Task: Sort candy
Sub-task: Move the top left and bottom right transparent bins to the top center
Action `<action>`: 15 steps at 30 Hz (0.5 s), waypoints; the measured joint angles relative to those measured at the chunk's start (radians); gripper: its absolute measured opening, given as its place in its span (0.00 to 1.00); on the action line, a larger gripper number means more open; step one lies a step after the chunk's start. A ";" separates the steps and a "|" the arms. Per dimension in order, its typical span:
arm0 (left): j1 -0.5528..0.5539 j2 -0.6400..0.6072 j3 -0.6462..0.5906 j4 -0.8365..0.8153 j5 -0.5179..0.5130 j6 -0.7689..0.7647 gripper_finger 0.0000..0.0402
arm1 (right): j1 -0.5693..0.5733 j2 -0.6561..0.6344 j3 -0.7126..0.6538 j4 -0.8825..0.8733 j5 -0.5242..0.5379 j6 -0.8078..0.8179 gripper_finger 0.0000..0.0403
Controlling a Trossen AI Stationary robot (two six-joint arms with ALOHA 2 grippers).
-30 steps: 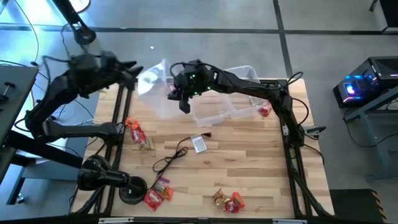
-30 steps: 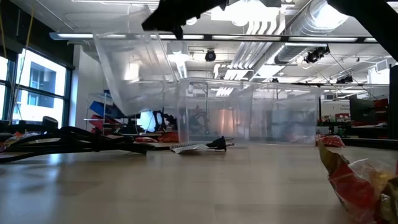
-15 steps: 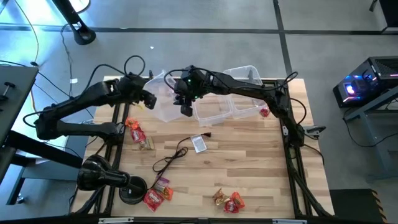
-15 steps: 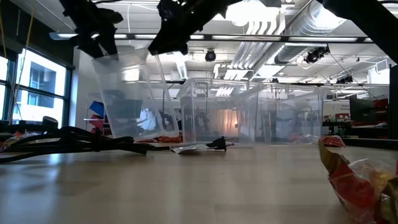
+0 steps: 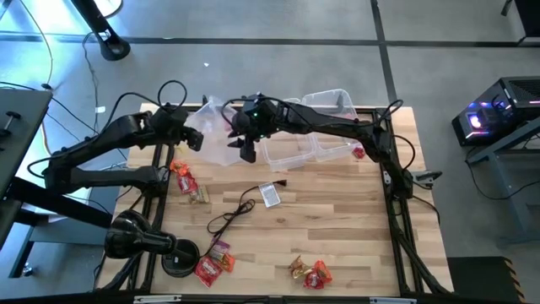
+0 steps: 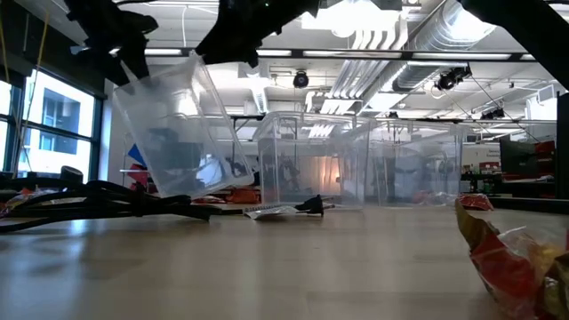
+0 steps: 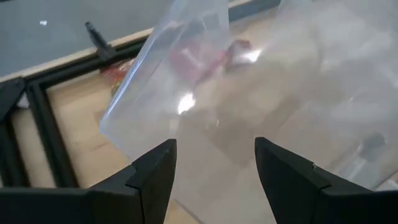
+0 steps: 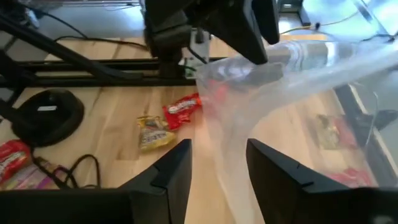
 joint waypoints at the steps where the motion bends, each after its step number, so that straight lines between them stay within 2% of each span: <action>1: 0.000 -0.010 0.000 -0.022 0.001 -0.009 0.53 | 0.003 0.000 0.000 0.009 -0.004 -0.003 0.36; 8: 0.000 -0.045 -0.005 -0.268 0.008 -0.112 0.53 | 0.005 -0.008 0.000 0.055 -0.007 -0.022 0.36; 12: 0.000 -0.044 -0.004 -0.251 0.001 -0.122 0.53 | 0.002 -0.016 0.000 0.055 -0.008 -0.018 0.36; 15: 0.001 -0.046 0.005 -0.216 0.056 -0.122 0.53 | 0.002 -0.017 0.000 0.033 -0.009 -0.018 0.36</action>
